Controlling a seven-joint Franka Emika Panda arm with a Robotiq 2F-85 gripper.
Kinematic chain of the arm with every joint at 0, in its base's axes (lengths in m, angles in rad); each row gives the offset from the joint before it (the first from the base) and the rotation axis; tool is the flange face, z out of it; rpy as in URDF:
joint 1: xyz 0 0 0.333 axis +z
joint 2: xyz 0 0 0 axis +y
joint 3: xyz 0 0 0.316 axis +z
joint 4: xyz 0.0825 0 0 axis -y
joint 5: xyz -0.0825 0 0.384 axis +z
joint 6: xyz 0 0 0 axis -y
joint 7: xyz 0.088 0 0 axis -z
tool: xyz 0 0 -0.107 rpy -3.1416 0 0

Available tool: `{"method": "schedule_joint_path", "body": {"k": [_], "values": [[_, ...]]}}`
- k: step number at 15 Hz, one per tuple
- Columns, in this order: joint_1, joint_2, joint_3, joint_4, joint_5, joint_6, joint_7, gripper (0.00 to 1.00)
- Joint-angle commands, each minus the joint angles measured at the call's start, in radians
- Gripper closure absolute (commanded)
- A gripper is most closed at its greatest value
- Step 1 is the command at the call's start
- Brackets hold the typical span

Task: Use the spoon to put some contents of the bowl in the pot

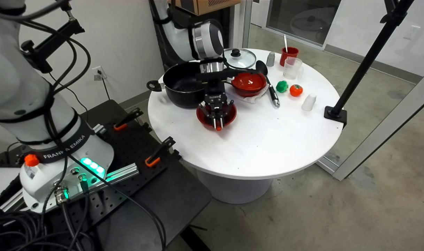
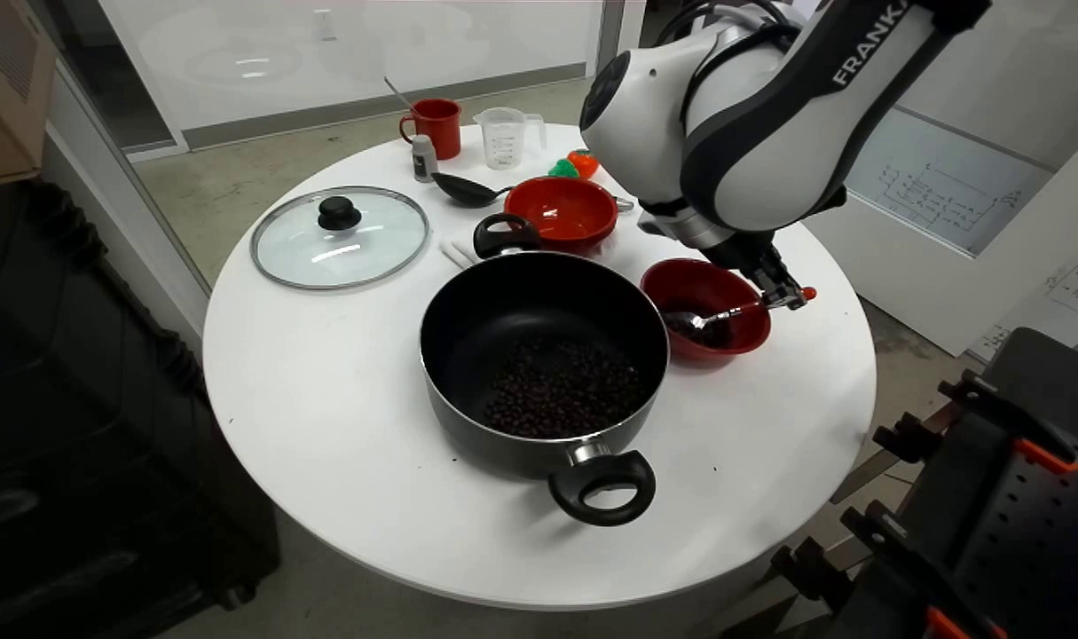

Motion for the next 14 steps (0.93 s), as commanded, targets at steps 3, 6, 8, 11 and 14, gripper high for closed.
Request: {"method": "schedule_joint_path", "body": {"k": [3,6,8,11,14], "values": [[0.016,-0.045,-0.017,-0.044,0.022,0.041,-0.011,0.95],[0.025,-0.062,-0.016,-0.061,0.02,0.046,-0.004,0.95],[0.029,-0.073,-0.014,-0.072,0.021,0.053,-0.002,0.95],[0.033,-0.089,-0.015,-0.087,0.022,0.064,-0.002,0.95],[0.026,-0.103,-0.02,-0.101,0.024,0.076,-0.007,0.95]]}}
